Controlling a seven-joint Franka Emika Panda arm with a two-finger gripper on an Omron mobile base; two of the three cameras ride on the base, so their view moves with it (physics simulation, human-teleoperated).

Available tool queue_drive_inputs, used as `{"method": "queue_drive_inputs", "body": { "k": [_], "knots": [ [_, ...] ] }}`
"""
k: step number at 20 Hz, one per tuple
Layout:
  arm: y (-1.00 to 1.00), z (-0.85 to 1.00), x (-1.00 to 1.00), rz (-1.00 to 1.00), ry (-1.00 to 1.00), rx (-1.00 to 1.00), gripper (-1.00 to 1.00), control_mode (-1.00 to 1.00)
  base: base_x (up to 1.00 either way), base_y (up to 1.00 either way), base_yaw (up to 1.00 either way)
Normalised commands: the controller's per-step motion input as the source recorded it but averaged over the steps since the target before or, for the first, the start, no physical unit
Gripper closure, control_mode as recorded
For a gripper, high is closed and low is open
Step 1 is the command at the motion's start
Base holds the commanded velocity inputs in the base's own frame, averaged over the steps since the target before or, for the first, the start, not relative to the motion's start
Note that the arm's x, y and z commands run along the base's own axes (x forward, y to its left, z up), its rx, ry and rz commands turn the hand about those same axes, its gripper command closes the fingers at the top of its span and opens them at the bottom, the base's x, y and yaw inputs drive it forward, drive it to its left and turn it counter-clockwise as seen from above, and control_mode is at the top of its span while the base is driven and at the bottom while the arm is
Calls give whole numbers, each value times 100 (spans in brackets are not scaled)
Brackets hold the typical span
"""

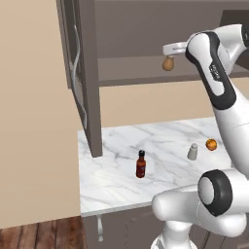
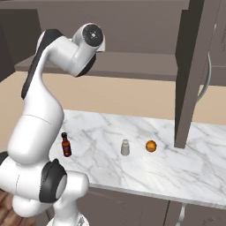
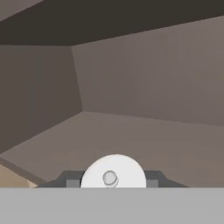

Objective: There are various items on the counter. Only move the condiments/shakers into the cabinet.

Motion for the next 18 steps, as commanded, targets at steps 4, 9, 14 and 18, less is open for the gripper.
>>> {"method": "queue_drive_inputs", "body": {
  "k": [4,9,14,18],
  "knots": [
    [0,-19,48,-1,2,0,100,-100,0,0,0],
    [0,-28,32,-2,1,0,100,-100,0,0,0],
    [0,-29,21,0,0,0,100,-100,0,0,0],
    [-3,-10,40,-2,0,0,100,-100,0,0,0]
  ]
}}
